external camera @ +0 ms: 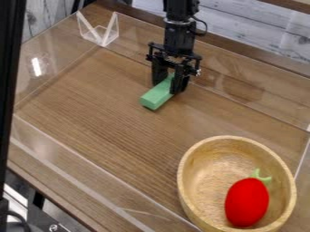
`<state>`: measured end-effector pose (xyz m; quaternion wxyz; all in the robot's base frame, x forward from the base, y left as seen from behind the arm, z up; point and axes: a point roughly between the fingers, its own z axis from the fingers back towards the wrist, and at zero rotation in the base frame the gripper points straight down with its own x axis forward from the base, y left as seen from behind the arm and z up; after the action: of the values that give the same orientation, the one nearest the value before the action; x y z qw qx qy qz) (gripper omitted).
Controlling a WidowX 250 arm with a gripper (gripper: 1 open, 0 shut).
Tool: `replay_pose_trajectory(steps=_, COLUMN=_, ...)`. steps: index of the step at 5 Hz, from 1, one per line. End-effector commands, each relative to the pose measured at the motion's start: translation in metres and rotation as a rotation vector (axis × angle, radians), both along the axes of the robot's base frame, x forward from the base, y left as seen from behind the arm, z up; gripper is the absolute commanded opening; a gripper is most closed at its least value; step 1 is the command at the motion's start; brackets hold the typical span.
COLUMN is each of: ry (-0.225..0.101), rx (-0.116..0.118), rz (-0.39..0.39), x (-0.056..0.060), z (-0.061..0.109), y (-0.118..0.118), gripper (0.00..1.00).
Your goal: Put the green stick in the brown bowl
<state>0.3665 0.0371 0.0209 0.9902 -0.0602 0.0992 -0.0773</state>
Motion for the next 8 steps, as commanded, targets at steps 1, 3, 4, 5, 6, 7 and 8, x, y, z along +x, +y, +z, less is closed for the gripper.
replay_pose_trajectory(steps=1, ry=-0.065, rx=0.005, rz=-0.012, x=0.015, z=0.012, y=-0.013, gripper=0.0)
replay_pose_trajectory(steps=3, ry=-0.058, rx=0.012, rz=-0.015, x=0.016, z=0.009, y=-0.012, gripper=0.0)
replay_pose_trajectory(steps=4, ry=-0.054, rx=0.015, rz=-0.016, x=0.016, z=0.008, y=-0.012, gripper=0.0)
replay_pose_trajectory(steps=5, ry=-0.05, rx=0.018, rz=-0.024, x=0.011, z=0.007, y=-0.011, gripper=0.0)
replay_pose_trajectory(steps=6, ry=-0.046, rx=0.022, rz=-0.033, x=0.006, z=0.006, y=-0.01, gripper=0.0)
replay_pose_trajectory(steps=7, ry=-0.041, rx=0.027, rz=0.058, x=-0.002, z=0.006, y=-0.014, gripper=0.0)
replay_pose_trajectory(steps=8, ry=-0.037, rx=0.033, rz=0.149, x=-0.01, z=0.007, y=-0.019, gripper=0.0)
